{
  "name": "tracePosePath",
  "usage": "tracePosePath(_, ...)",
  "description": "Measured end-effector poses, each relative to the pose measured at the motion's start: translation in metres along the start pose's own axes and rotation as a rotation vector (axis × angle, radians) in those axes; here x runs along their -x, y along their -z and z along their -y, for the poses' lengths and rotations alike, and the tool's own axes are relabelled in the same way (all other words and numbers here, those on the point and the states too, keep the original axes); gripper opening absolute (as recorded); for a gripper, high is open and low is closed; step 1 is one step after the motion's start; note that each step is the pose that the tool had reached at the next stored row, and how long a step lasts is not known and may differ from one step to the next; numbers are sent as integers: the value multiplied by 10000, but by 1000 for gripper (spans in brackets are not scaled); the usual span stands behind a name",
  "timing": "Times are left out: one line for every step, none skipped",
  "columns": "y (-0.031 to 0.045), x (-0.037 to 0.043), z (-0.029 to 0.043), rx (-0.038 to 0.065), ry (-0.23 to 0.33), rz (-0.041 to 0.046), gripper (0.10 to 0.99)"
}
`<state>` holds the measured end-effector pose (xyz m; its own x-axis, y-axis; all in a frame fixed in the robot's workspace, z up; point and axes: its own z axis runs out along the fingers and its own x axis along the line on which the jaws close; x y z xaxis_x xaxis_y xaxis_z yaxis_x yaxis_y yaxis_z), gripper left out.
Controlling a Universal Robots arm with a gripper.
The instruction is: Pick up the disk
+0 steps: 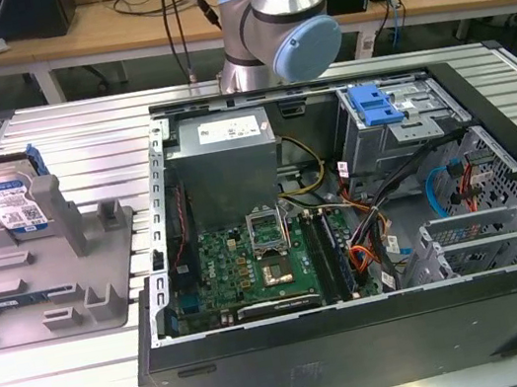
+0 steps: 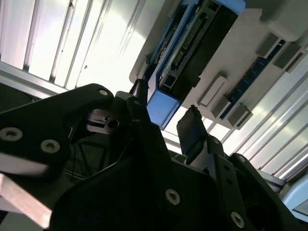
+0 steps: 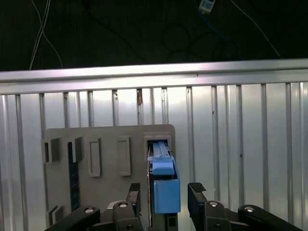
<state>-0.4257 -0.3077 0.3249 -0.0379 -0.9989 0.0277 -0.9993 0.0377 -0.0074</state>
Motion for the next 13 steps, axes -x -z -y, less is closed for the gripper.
tracePosePath(-5,0,0,0,5,0,514)
tracePosePath(-10,0,0,-1,11,0,514)
tracePosePath(-13,0,0,0,17,0,514)
tracePosePath(-19,0,0,-1,31,0,514)
tracePosePath(-27,1,0,-1,53,0,514)
tracePosePath(-31,1,0,-2,65,0,514)
tracePosePath(-34,1,0,-2,75,0,514)
tracePosePath(-41,1,0,-3,94,0,514)
tracePosePath(-46,1,0,-4,104,1,514)
tracePosePath(-50,1,0,-4,113,1,514)
tracePosePath(-57,1,0,-4,130,0,514)
tracePosePath(-66,2,-1,-4,145,1,514)
tracePosePath(-72,2,-1,-4,156,0,514)
